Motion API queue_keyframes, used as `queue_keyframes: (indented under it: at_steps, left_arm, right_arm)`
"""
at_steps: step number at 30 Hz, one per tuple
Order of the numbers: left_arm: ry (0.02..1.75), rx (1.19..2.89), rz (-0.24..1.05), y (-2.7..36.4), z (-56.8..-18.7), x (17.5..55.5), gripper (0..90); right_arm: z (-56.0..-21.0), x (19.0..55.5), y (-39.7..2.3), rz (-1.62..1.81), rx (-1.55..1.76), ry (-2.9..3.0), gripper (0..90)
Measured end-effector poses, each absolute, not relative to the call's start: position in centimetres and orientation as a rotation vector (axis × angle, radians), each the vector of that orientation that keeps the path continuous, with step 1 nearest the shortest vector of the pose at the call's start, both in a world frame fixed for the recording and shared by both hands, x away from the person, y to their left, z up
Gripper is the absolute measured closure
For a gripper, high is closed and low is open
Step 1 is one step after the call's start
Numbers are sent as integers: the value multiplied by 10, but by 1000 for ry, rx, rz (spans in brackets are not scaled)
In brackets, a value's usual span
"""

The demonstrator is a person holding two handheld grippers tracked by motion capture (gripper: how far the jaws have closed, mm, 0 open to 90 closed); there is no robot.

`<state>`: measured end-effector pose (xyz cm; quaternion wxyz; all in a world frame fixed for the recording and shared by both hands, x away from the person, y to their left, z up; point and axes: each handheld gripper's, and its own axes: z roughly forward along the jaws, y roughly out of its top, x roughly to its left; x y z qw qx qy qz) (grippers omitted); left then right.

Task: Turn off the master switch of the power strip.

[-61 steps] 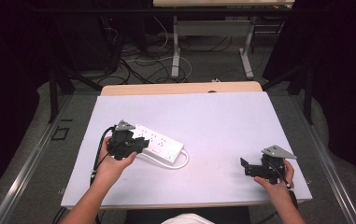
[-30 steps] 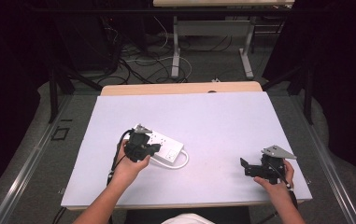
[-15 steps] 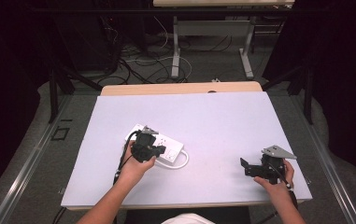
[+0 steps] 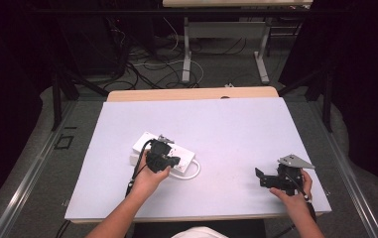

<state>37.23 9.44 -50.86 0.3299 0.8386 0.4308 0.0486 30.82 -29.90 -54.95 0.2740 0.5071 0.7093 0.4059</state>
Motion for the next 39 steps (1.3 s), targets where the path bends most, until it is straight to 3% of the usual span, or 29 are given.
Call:
queue_keyframes:
  at_steps: [39]
  left_arm:
    - [1130,2264,190,71,-520,374,900]
  right_arm:
    - [-549,308,-299,1088,1371,1912,0]
